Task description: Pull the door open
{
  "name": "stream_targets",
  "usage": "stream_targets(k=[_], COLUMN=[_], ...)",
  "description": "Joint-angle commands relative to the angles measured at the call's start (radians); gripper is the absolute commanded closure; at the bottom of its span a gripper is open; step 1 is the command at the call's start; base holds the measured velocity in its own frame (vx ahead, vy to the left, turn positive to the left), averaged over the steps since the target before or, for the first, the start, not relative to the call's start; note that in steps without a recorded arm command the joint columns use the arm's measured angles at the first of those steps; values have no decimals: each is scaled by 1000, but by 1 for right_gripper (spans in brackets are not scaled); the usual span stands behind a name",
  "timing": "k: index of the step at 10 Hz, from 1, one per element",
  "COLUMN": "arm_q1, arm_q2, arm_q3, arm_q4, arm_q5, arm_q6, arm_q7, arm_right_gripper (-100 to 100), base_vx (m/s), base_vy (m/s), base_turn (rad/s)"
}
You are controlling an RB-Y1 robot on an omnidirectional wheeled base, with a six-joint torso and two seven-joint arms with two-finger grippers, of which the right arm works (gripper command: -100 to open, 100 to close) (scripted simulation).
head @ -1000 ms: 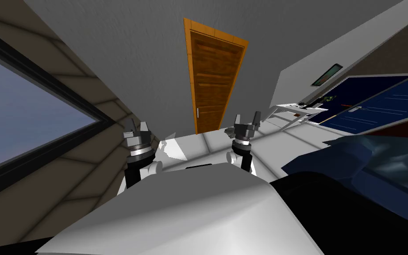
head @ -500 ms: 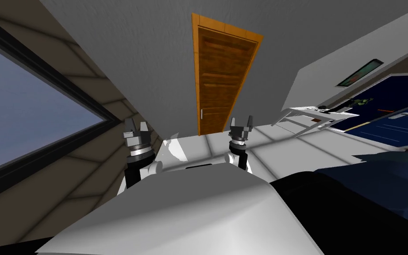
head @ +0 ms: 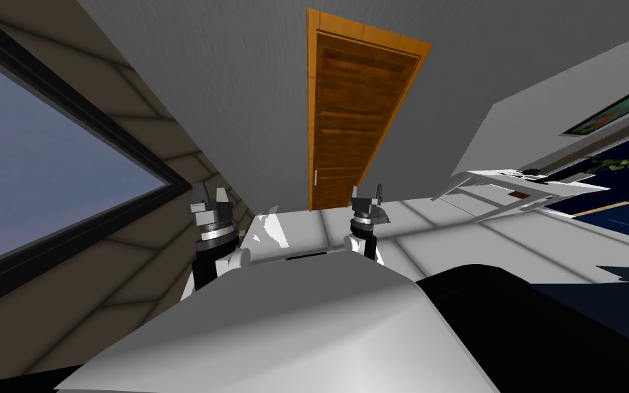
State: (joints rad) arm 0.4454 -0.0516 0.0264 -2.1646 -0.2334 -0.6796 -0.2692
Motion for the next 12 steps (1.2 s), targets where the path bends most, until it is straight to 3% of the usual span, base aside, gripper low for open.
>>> stream_targets(k=[1, 12], arm_q1=[-9, -50], arm_q2=[-6, -68], arm_q3=[10, 77], arm_q4=[30, 268], arm_q5=[-27, -239], arm_q6=[-7, -87], arm_q7=[-19, -177], arm_right_gripper=[-100, -100], base_vx=[97, 94], base_vy=[-18, -23], base_turn=[133, 134])
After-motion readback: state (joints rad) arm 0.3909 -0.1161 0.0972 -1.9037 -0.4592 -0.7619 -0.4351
